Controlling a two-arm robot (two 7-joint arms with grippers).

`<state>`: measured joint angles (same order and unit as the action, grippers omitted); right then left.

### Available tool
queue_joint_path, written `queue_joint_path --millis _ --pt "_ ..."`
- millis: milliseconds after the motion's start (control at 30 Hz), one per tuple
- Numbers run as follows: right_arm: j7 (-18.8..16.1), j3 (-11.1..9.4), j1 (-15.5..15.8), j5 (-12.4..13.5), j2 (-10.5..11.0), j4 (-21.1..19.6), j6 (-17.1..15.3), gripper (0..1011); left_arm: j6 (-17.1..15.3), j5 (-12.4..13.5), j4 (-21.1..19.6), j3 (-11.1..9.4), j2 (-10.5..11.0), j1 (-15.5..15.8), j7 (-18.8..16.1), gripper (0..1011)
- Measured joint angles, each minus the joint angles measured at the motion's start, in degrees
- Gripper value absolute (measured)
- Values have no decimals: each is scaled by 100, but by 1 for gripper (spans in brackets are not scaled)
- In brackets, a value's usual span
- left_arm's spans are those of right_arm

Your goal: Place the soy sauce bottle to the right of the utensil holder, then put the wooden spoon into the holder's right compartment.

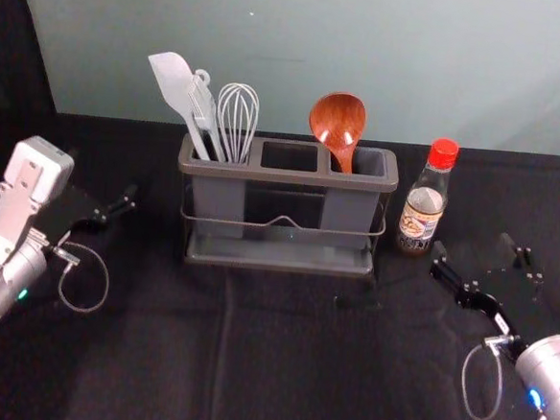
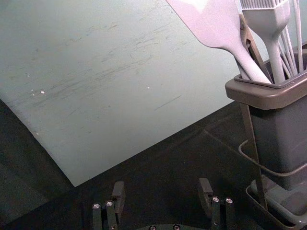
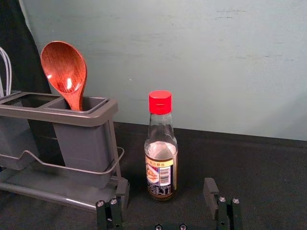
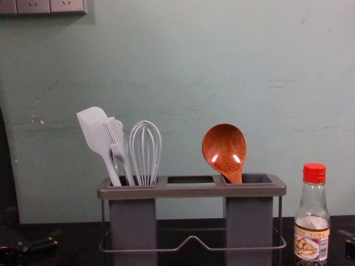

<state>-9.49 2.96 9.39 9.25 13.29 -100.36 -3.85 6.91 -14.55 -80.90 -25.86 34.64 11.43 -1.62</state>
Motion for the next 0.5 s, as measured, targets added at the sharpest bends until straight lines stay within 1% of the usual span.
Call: queue_joint_path --millis 500 --pt "0 -5 8 2 6 -21 7 1003 0 0 0 0 0 0 0 1005"
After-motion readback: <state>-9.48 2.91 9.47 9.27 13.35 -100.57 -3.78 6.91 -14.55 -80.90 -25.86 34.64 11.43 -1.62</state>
